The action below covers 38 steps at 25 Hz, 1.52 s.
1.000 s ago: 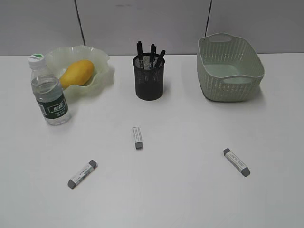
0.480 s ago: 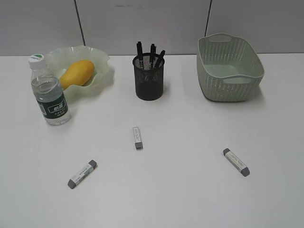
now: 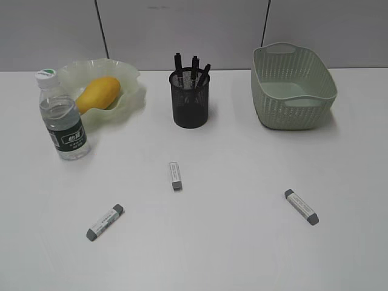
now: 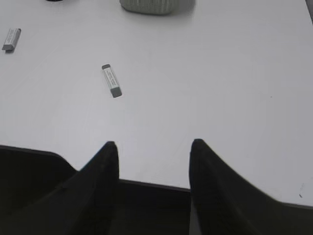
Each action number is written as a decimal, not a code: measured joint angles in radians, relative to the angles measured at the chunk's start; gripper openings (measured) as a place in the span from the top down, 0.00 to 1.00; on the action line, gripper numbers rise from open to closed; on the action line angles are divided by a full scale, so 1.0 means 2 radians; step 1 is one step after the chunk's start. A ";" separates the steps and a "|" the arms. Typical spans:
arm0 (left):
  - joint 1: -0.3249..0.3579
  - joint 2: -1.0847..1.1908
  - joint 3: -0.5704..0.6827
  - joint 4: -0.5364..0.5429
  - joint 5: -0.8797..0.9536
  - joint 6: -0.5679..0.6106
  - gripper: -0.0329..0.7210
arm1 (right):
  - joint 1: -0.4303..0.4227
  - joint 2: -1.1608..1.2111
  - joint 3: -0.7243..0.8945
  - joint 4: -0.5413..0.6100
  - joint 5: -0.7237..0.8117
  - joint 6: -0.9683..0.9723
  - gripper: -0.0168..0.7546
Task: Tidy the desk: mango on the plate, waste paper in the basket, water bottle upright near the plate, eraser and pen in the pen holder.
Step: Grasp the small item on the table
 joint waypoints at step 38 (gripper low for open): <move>0.000 0.000 0.000 0.002 0.001 0.000 0.64 | -0.040 0.000 0.023 -0.038 -0.074 0.042 0.61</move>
